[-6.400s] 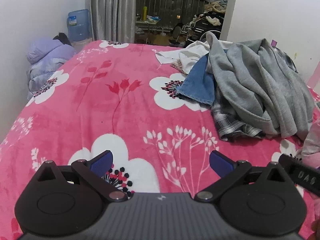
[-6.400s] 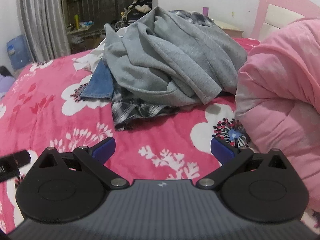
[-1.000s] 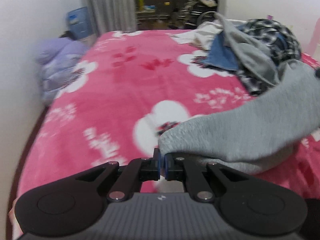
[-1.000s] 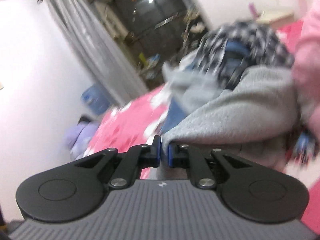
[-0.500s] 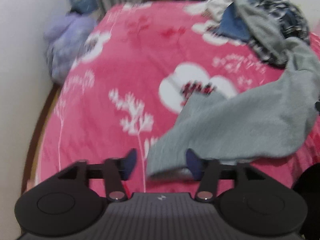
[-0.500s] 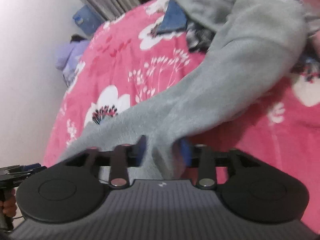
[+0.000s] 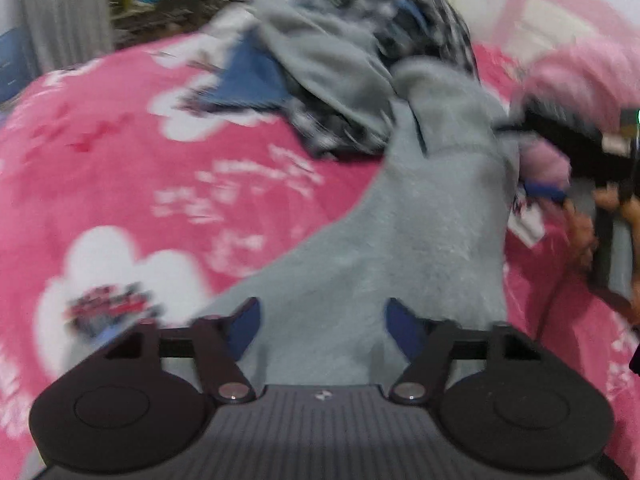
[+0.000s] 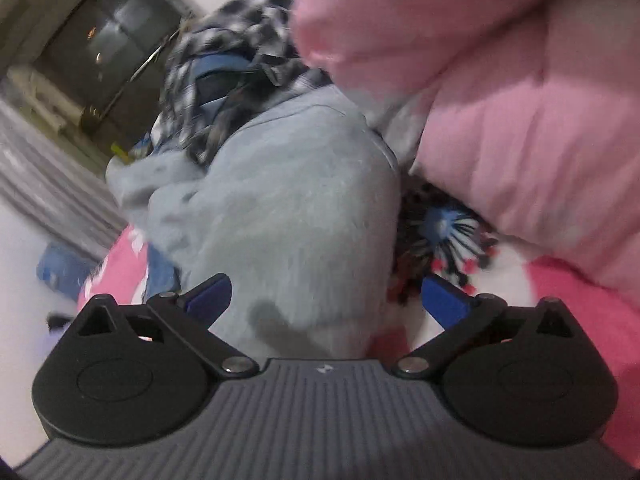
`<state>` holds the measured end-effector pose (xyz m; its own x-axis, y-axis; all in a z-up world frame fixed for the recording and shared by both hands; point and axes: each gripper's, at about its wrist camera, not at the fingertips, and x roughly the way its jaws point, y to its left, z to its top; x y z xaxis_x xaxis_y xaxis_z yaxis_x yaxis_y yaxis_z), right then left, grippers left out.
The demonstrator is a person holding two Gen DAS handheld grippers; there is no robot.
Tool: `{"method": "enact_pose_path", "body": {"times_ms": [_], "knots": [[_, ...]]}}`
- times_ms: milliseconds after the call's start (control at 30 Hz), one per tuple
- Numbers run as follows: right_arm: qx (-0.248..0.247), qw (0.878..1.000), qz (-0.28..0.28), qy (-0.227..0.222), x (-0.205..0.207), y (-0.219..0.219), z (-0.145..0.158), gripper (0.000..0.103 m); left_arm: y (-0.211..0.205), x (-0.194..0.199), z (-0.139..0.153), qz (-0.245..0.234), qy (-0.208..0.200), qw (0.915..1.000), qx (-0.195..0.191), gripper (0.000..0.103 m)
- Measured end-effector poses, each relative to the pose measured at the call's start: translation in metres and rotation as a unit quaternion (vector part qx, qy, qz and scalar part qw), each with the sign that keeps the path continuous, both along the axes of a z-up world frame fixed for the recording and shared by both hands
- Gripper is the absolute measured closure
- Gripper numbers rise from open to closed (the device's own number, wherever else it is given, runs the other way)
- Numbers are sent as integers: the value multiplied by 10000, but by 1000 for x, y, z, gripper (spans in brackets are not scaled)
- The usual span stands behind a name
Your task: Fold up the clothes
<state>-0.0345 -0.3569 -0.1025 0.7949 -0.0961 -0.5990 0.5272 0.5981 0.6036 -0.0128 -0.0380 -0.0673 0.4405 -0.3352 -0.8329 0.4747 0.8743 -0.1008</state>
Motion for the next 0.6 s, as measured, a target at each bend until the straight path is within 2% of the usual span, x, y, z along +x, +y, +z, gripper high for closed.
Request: {"method": "enact_pose_path", "body": {"times_ms": [33,67,100,133,233,333,400,500,600], "knots": [[80,9999,-105,-79,3,-2,-5,23,-10,6,-10,30,175,9998,98,66],[131,9997,-165,-150,5,-3,-9,37,-20,12,-19,59,350,9992,197,82],[75,9997,-74,-199,5,1,-3,63,-30,17,-29,89,525,9981,295,91],[20,9997,18,-247,5,4,2,76,-40,23,-39,119,699,9967,390,93],[-161,9986,309,-399,5,14,18,91,-25,24,-42,316,943,9949,180,96],[-630,9905,981,-730,5,36,51,92,-1,21,-44,454,1125,9926,-54,96],[-909,9785,1605,-920,7,59,69,92,25,15,-31,675,1008,9925,-139,96],[-1180,9505,2595,-1233,9,98,92,102,64,7,-13,1006,830,9911,-268,96],[-1744,9007,3757,-1314,3,173,101,102,103,-2,5,1335,651,9881,-395,95]]}}
